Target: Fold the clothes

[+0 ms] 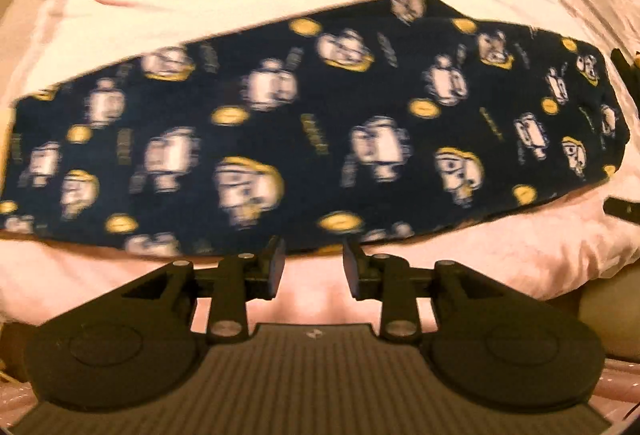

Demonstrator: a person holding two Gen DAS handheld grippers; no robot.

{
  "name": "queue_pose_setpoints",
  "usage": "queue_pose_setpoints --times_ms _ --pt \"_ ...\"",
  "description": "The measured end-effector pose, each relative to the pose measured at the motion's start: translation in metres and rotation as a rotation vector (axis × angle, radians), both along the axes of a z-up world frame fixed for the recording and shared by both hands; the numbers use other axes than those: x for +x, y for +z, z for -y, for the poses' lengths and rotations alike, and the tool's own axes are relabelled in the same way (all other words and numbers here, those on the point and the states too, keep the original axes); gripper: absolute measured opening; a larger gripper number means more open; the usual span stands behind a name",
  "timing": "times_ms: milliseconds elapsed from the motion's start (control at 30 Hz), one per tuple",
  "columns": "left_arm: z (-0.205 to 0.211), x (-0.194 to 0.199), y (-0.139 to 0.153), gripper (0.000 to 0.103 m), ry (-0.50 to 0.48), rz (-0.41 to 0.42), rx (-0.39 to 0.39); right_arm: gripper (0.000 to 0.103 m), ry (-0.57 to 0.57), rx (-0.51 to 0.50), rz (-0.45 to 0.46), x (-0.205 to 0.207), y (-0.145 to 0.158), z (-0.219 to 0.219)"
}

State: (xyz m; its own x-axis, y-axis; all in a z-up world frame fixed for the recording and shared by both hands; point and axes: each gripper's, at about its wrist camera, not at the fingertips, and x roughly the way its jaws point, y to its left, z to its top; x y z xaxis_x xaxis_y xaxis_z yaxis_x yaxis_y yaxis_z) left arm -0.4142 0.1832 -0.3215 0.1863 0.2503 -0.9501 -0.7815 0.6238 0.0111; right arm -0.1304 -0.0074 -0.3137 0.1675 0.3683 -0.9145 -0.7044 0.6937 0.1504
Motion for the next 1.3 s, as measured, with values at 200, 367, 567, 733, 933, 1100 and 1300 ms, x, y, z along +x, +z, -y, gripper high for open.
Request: queue_pose_setpoints --times_ms 200,367,567,733,933,1100,1300 --pt "0.007 -0.075 0.060 0.032 -0.030 0.006 0.128 0.042 -0.038 0.025 0.007 -0.073 0.041 0.003" --pt "0.016 -0.135 0.096 0.035 -0.029 0.023 0.216 0.044 -0.021 0.028 0.099 -0.132 0.077 0.007" --pt "0.032 -0.176 0.120 0.038 -0.031 0.053 0.251 0.046 -0.019 0.071 0.153 -0.180 0.109 0.030" --pt "0.048 -0.190 0.138 0.038 -0.054 0.086 0.267 0.047 -0.031 0.087 0.169 -0.206 0.126 0.050" --pt "0.065 -0.197 0.157 0.043 -0.079 0.116 0.315 0.047 -0.055 0.099 0.175 -0.223 0.141 0.067" --pt "0.072 -0.206 0.168 0.045 -0.083 0.135 0.342 0.048 -0.077 0.105 0.179 -0.230 0.147 0.074" --pt "0.071 -0.212 0.169 0.045 -0.067 0.120 0.348 0.048 -0.085 0.094 0.167 -0.235 0.146 0.074"
